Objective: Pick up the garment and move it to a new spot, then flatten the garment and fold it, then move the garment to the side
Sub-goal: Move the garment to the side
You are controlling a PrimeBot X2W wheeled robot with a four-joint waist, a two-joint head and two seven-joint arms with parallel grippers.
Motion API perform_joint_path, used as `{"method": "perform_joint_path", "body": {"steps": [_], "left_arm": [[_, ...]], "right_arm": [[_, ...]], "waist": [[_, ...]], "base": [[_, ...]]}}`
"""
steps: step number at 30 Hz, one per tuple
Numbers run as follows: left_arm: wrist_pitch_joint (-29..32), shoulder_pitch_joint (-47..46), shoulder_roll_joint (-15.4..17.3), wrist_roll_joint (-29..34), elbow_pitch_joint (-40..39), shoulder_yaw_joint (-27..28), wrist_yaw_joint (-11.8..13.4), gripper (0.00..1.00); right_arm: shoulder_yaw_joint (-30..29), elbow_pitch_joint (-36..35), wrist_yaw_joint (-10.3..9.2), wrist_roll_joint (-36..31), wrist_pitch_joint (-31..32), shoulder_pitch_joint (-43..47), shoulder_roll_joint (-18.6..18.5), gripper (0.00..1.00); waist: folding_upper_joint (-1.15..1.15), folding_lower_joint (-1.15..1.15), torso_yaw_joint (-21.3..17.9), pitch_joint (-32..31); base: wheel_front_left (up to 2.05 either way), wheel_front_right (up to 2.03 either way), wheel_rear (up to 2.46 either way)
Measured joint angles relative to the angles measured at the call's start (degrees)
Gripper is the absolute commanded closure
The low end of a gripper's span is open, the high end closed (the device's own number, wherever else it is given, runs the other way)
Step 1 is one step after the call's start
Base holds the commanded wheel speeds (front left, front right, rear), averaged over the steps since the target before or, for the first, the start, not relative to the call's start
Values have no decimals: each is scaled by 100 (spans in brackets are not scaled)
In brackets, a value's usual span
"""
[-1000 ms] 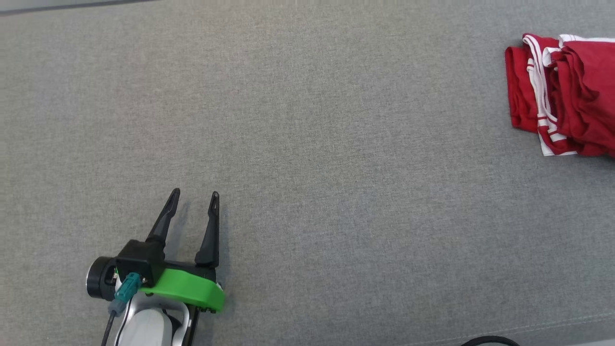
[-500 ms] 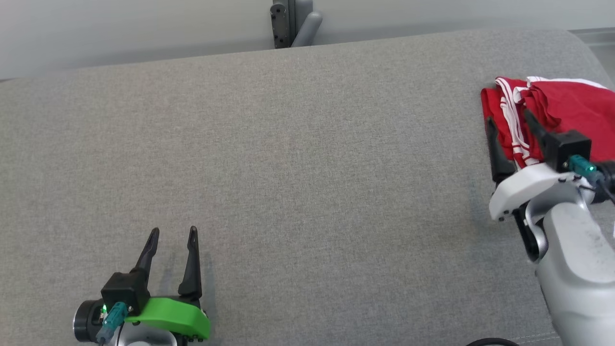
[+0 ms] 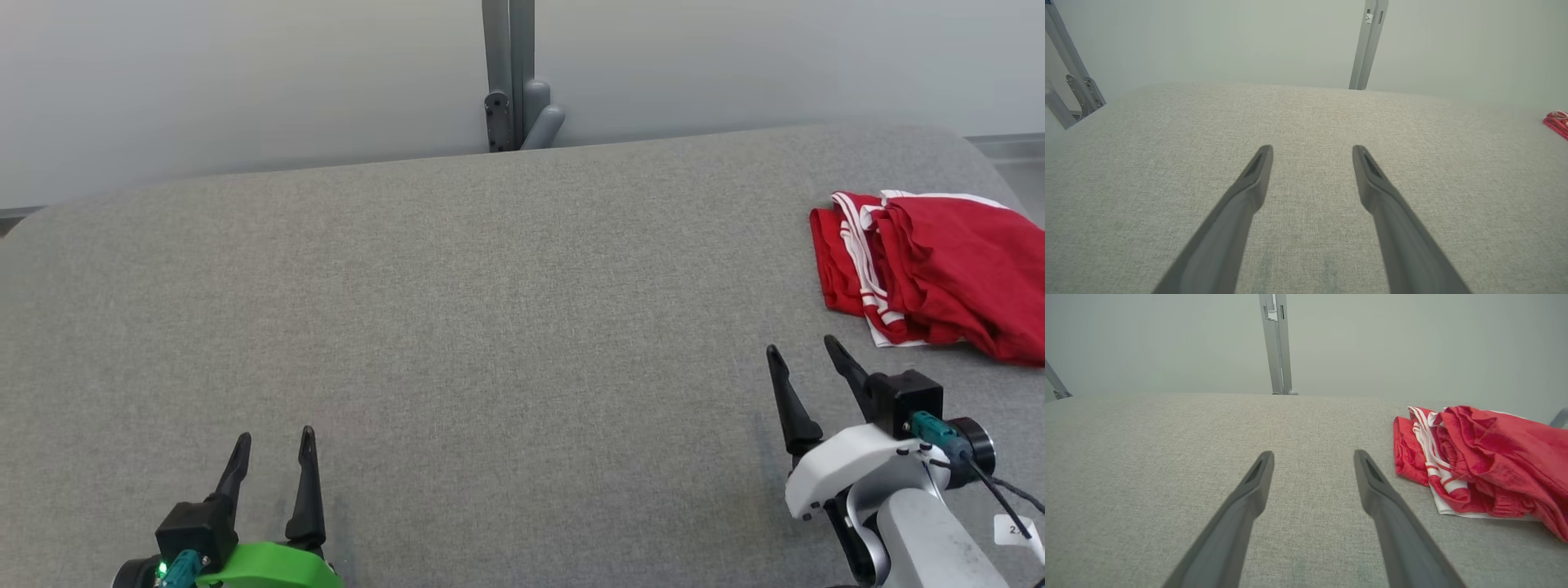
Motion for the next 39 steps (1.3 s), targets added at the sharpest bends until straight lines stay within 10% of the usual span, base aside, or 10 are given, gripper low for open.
{"method": "perform_joint_path", "body": {"steps": [39], "left_arm": [[0,308,-10,-364,145,175,-10,0]], "right_arm": [[-619,-682,0,-1043,5,876,552,0]], "waist": [[0,0,-56,-439]], "base": [[0,0,0]]}}
